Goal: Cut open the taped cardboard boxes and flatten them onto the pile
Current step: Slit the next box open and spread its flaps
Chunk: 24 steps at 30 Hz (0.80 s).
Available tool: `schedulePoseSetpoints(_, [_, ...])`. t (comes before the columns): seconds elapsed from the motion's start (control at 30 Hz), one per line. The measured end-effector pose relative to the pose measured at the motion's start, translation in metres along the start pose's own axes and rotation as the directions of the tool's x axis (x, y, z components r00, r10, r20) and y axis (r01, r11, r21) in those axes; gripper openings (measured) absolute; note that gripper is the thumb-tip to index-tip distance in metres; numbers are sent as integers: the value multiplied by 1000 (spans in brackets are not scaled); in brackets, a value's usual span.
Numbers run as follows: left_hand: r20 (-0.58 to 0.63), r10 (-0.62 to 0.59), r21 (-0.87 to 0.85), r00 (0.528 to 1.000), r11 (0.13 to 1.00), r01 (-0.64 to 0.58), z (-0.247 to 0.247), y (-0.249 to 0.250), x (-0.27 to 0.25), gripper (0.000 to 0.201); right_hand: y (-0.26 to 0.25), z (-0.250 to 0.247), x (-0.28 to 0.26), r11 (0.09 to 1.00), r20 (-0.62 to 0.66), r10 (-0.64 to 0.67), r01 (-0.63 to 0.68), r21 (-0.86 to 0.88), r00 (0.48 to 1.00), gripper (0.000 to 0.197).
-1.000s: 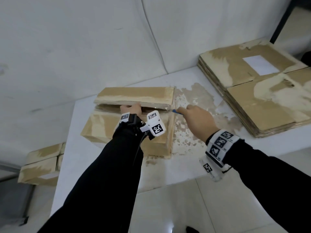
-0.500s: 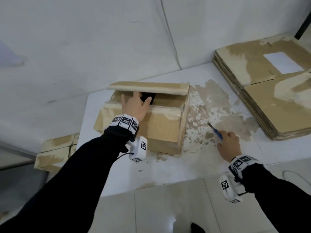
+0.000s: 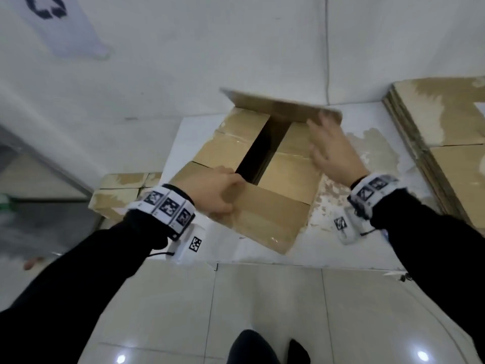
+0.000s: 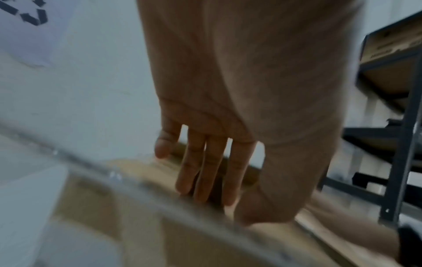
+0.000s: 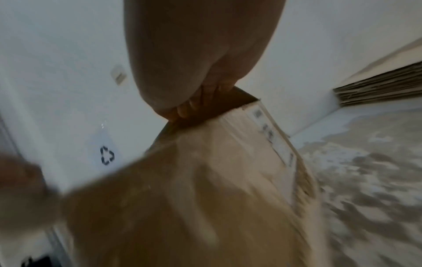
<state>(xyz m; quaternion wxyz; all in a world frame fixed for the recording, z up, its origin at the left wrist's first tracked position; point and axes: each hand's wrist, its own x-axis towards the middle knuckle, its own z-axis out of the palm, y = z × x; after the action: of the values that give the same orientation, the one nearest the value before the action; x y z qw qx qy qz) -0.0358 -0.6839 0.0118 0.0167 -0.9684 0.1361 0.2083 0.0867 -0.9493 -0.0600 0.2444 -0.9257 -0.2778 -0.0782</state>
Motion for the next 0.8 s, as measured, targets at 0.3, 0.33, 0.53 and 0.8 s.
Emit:
schedulePoseSetpoints(0.3, [-3, 216, 317, 976, 926, -204, 28, -5, 64, 41, 4, -16, 103, 888, 399, 460, -405, -218, 793, 78])
schedulePoseSetpoints(0.33, [20, 227, 328, 974, 919, -220, 27, -5, 70, 36, 3, -15, 108, 868, 415, 494, -406, -285, 764, 65])
schedulePoseSetpoints(0.53, [37, 323, 421, 946, 853, -308, 29, -14, 87, 35, -56, 5, 123, 947, 507, 260, -115, -299, 822, 48])
schedulePoseSetpoints(0.8, [-101, 340, 531, 935, 813, -238, 38, -18, 88, 61, -95, -63, 84, 731, 413, 343, 37, -682, 844, 52])
